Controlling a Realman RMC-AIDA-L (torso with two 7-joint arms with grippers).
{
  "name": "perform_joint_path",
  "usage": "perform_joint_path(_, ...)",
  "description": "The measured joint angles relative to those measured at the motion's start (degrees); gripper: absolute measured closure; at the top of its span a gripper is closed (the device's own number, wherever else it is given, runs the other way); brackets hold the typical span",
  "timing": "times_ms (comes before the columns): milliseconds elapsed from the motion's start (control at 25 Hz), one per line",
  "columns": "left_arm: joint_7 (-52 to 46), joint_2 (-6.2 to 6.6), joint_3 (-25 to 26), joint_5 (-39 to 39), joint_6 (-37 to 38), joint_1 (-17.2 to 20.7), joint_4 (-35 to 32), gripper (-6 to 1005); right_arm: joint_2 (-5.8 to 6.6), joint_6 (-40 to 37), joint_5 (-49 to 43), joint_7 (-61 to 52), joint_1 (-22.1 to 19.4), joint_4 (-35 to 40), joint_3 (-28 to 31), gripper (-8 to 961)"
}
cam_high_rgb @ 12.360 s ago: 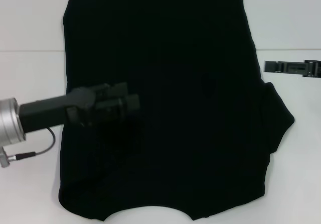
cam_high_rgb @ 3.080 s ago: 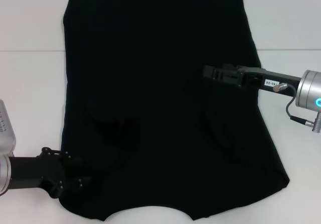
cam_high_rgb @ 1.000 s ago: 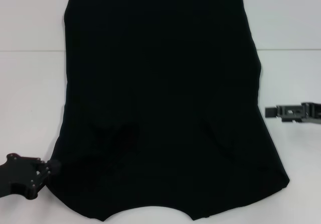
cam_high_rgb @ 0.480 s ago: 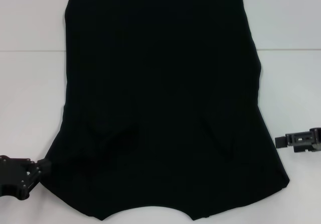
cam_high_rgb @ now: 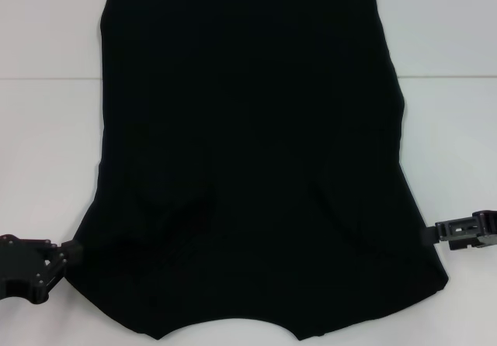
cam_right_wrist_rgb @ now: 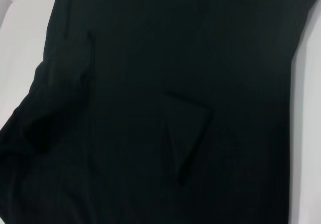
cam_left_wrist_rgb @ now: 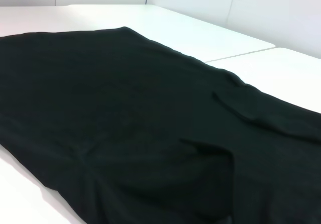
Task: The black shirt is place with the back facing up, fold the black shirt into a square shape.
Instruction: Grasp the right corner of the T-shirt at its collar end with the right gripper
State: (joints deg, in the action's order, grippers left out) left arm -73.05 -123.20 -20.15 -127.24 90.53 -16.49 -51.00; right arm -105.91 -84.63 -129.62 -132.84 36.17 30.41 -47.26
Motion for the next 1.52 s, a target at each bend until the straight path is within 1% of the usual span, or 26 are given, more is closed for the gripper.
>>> perform_joint_path(240, -0.03, -0.01, -0.08, -0.02, 0.00, -0.24, 0.02, 984, -0.21, -0.04, -1.61, -0.78, 0.12, -0.06, -0.14, 78)
perform_joint_path(360, -0.04, -0.02, -0.07, -0.24, 0.01, -0.57, 0.03, 984, -0.56, -0.40, -2.38, -0.83, 0.38, -0.10, -0.19, 79)
perform_joint_path(560, -0.05, 0.08, -0.06, -0.38, 0.00, -0.93, 0.43, 983, -1.82, -0.84, -4.77, -0.98, 1.35, -0.35, -0.21, 81)
perform_joint_path(680, -0.06, 0.40, 0.07, -0.41, 0.00, -1.16, 0.64, 983, -2.54, -1.60, -5.00, -1.00, 2.41, -0.67, -0.20, 82)
perform_joint_path(760, -0.07, 0.50, 0.12, -0.45, -0.05, -1.25, 0.71, 983, -2.78, -1.87, -5.02, -1.00, 2.72, -0.80, -0.21, 83)
perform_joint_path(840, -0.08, 0.51, 0.11, -0.47, -0.20, -1.31, 0.76, 983, -3.38, -2.31, -5.04, -1.01, 3.18, -0.90, -0.24, 84)
perform_joint_path(960, -0.08, 0.51, 0.01, -0.47, -0.40, -1.44, 0.81, 983, -3.96, -2.51, -5.04, -1.14, 3.58, -0.90, -0.31, 85)
perform_joint_path(1040, -0.08, 0.53, -0.02, -0.47, -0.42, -1.50, 0.85, 984, -4.03, -2.51, -5.04, -1.49, 3.63, -0.90, -0.44, 86)
perform_joint_path(1160, -0.08, 0.68, -0.05, -0.47, -0.44, -1.54, 0.86, 984, -4.00, -2.50, -5.02, -2.08, 3.42, -0.20, -0.29, 142)
perform_joint_path(1240, -0.08, 0.75, -0.06, -0.47, -0.45, -1.57, 0.86, 984, -3.67, -2.40, -4.99, -2.34, 2.93, 0.32, 0.25, 180)
perform_joint_path(1400, -0.08, 0.78, -0.07, -0.46, -0.45, -1.73, 0.85, 984, -2.69, -1.71, -5.02, -2.62, 2.01, 0.42, 0.62, 177)
perform_joint_path(1520, -0.08, 0.77, -0.06, -0.46, -0.44, -1.90, 0.83, 983, -2.48, -1.11, -5.06, -2.86, 1.61, 0.56, 0.38, 174)
